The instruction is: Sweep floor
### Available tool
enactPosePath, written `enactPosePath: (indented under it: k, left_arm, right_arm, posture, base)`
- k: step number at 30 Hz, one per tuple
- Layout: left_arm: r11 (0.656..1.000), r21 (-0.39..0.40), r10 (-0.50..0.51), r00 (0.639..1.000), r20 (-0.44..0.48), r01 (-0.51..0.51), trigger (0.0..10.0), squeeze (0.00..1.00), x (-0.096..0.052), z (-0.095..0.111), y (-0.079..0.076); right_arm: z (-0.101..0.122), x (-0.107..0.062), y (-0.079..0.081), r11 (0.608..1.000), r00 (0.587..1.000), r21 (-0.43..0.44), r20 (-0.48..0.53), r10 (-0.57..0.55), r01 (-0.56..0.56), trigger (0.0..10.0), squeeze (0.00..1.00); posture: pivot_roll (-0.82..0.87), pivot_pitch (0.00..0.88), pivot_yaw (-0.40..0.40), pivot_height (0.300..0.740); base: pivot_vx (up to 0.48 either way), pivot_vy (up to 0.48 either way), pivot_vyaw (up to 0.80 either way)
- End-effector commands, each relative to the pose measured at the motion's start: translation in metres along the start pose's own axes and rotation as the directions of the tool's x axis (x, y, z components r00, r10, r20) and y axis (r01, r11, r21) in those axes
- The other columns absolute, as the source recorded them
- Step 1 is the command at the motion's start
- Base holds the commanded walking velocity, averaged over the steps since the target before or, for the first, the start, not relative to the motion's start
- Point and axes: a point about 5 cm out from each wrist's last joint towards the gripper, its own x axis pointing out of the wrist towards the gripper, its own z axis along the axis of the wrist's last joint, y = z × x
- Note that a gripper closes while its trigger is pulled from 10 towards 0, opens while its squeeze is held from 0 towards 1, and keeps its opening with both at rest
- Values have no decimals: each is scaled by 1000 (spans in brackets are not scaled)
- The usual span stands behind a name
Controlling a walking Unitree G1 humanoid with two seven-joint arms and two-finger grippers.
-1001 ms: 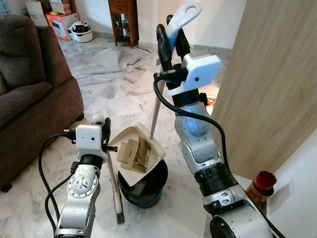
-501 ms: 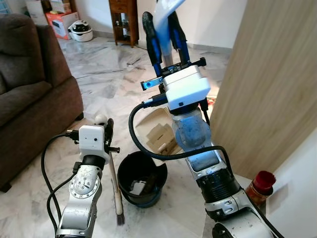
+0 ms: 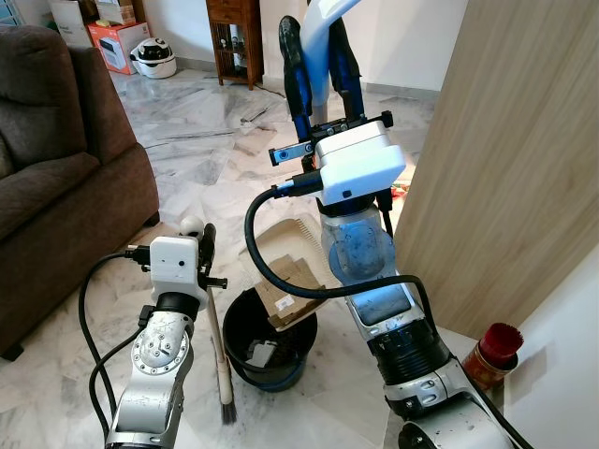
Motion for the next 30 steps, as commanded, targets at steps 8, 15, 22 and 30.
enactPosePath:
  k: [8,15,22,30]
  left_arm:
    - [1000,25,8,998,55,-9,10000,0,1,10,3]
    - [1000,26,10,998,56,-12,10000,0,1,10,3]
    - [1000,26,10,998,56,-12,10000,0,1,10,3]
    - [1000,26,10,998,56,-12,10000,0,1,10,3]
  right_arm:
    - [29,2,22,994,979,-10,173,106,-106,10000,0]
    - [34,-5,32,989,970,-14,197,145,-145,10000,0]
    - [34,-5,32,989,970,-14,197,145,-145,10000,0]
    - [34,-5,32,989,970,-14,197,145,-145,10000,0]
  posture:
    - [48,0,16,740]
    - [48,0,13,740]
    - [48,0,13,740]
    - [48,0,13,740]
  base:
    - [0,0,0]
    - [0,0,0]
    - [0,0,0]
    - [0,0,0]
